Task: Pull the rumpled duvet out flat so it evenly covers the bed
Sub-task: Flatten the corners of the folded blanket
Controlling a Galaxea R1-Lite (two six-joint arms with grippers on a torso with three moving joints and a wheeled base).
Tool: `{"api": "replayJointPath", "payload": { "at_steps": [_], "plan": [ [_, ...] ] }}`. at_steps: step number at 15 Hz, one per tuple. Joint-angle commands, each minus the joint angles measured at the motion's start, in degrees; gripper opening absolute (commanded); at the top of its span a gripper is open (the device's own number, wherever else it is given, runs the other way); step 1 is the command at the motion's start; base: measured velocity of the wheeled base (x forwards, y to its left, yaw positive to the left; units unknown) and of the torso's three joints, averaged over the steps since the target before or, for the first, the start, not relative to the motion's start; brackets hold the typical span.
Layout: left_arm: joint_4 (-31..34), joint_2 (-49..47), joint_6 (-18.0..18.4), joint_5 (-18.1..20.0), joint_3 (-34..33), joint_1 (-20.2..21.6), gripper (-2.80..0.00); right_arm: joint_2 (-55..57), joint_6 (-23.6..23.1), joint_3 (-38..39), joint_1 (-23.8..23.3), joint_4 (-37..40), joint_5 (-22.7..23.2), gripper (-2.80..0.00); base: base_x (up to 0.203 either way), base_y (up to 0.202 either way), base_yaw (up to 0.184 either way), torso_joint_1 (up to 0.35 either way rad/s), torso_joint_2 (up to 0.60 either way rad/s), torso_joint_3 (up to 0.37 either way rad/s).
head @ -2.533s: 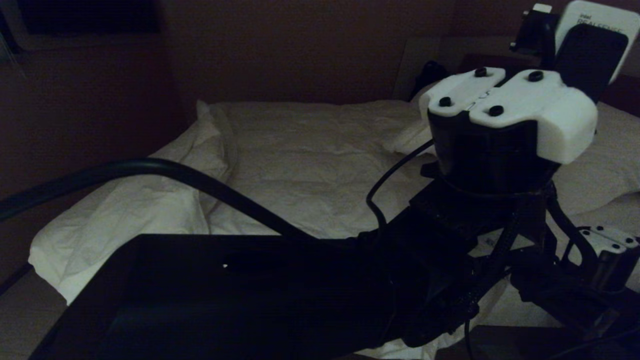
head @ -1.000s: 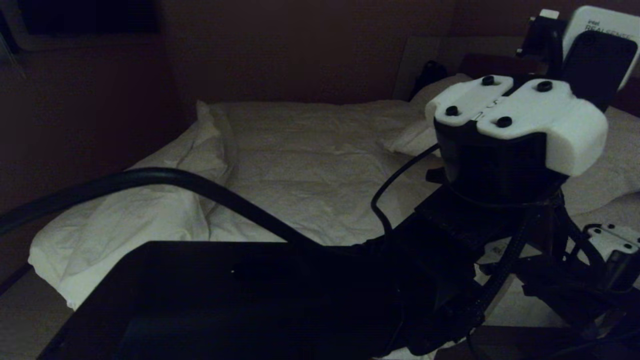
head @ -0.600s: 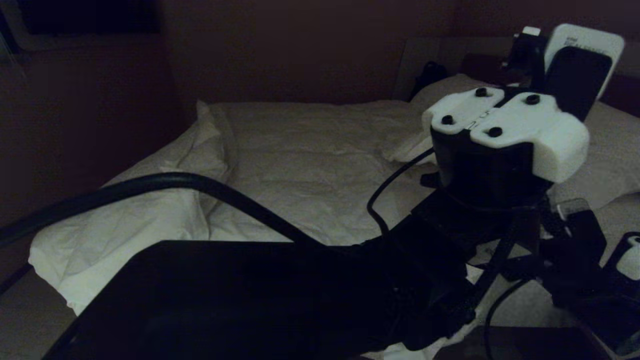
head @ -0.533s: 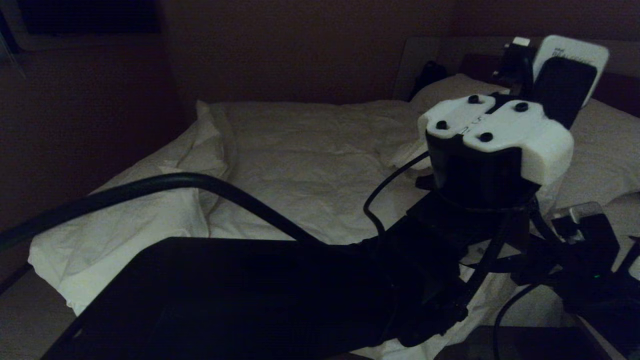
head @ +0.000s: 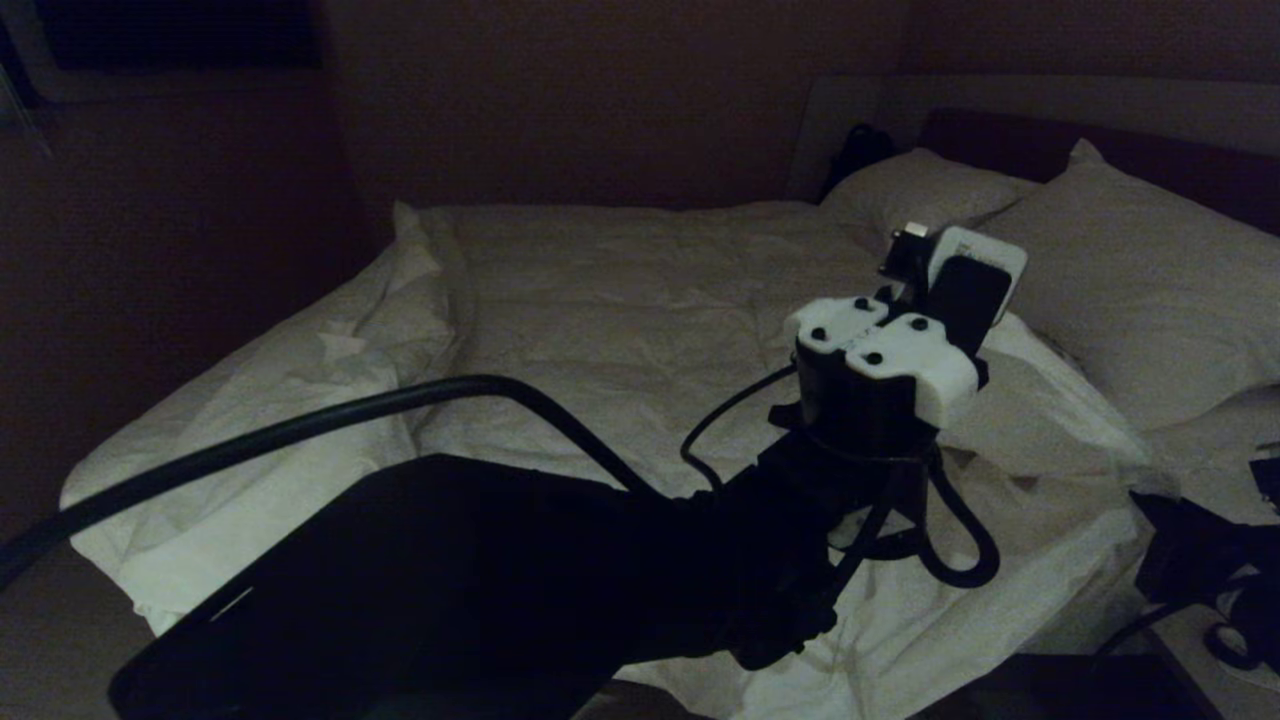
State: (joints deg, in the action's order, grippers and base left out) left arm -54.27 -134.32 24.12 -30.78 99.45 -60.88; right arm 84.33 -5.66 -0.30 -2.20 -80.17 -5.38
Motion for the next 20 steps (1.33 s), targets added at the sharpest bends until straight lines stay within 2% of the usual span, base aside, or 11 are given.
{"api": "replayJointPath", "payload": {
  "at_steps": [1, 4, 10, 12, 18, 20],
  "plan": [
    [-0.43, 0.02, -0.72, -0.17, -5.52, 0.53, -2.8, -0.3, 1.09, -0.22, -3.92, 3.83, -0.23, -2.8, 0.0, 0.0, 0.0, 0.0, 0.0, 0.0],
    [-1.91, 0.21, -2.75, -0.16, -13.22, 0.51, -2.8, 0.64, 5.87, -1.97, -9.23, 10.45, -0.09, -2.8, 0.0, 0.0, 0.0, 0.0, 0.0, 0.0],
    [-2.24, -2.19, -7.79, -0.44, -22.4, -0.69, -2.8, -4.04, 6.28, -2.06, -9.53, 22.81, 1.29, -2.8, 0.0, 0.0, 0.0, 0.0, 0.0, 0.0],
    [-2.33, -3.5, -9.26, -0.42, -24.21, -1.43, -2.8, -6.64, 6.35, -2.68, -9.57, 29.95, 3.12, -2.8, 0.0, 0.0, 0.0, 0.0, 0.0, 0.0],
    [0.09, -2.64, -20.54, -0.51, -30.81, -3.34, -2.8, -14.26, 6.95, -10.05, -10.27, 55.29, 3.27, -2.8, 0.0, 0.0, 0.0, 0.0, 0.0, 0.0],
    [-0.03, -2.9, -22.2, -0.51, -33.91, -5.21, -2.8, -17.92, 6.91, -10.91, -10.35, 63.42, 3.18, -2.8, 0.0, 0.0, 0.0, 0.0, 0.0, 0.0]
  ]
}}
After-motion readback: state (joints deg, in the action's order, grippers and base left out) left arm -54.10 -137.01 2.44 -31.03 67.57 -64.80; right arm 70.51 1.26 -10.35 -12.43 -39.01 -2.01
